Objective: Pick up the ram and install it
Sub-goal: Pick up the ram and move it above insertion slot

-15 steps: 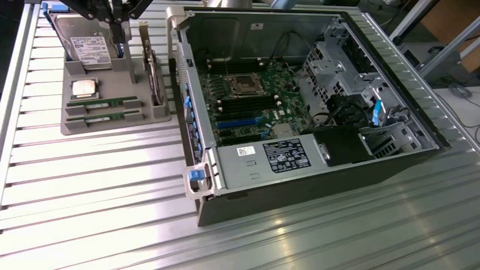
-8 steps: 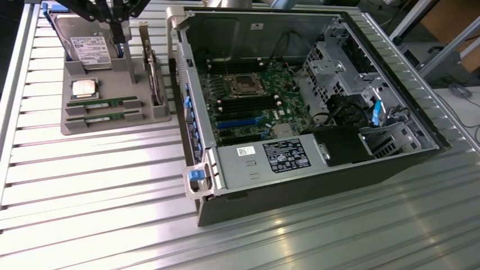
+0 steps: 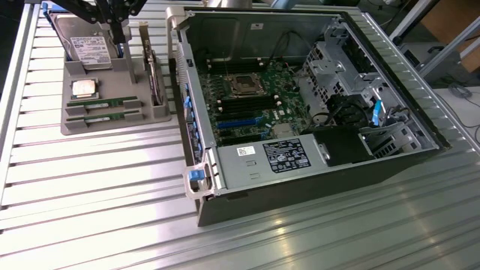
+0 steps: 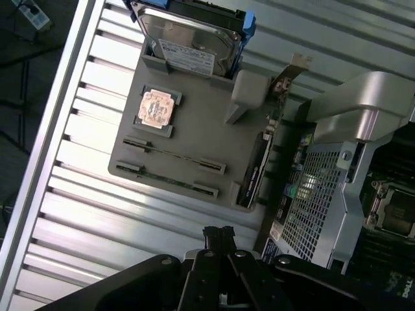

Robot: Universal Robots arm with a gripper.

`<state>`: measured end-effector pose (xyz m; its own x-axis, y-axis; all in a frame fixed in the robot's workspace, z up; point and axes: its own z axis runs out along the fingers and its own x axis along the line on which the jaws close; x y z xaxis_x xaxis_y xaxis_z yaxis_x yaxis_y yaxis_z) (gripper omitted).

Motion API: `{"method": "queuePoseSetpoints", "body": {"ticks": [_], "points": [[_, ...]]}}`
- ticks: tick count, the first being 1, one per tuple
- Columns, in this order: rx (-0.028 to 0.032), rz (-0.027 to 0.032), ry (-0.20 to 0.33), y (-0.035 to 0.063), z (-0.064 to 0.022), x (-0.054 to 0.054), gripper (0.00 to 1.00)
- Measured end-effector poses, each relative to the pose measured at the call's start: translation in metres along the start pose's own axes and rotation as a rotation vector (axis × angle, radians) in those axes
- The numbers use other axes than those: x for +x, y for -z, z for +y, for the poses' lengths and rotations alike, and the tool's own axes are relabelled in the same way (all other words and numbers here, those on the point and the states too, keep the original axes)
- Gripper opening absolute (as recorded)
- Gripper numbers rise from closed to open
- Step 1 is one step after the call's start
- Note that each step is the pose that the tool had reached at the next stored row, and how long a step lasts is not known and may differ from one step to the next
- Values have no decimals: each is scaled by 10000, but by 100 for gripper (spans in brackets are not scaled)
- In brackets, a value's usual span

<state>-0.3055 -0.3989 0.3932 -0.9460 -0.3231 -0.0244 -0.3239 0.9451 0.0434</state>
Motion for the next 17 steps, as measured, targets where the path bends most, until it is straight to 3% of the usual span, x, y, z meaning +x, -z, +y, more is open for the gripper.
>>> {"method": "queuePoseSetpoints", "body": {"ticks": [7, 17], "points": [[-10, 20, 454, 0, 0, 0, 11], [-28, 72, 1565, -1, 0, 0, 11]]}}
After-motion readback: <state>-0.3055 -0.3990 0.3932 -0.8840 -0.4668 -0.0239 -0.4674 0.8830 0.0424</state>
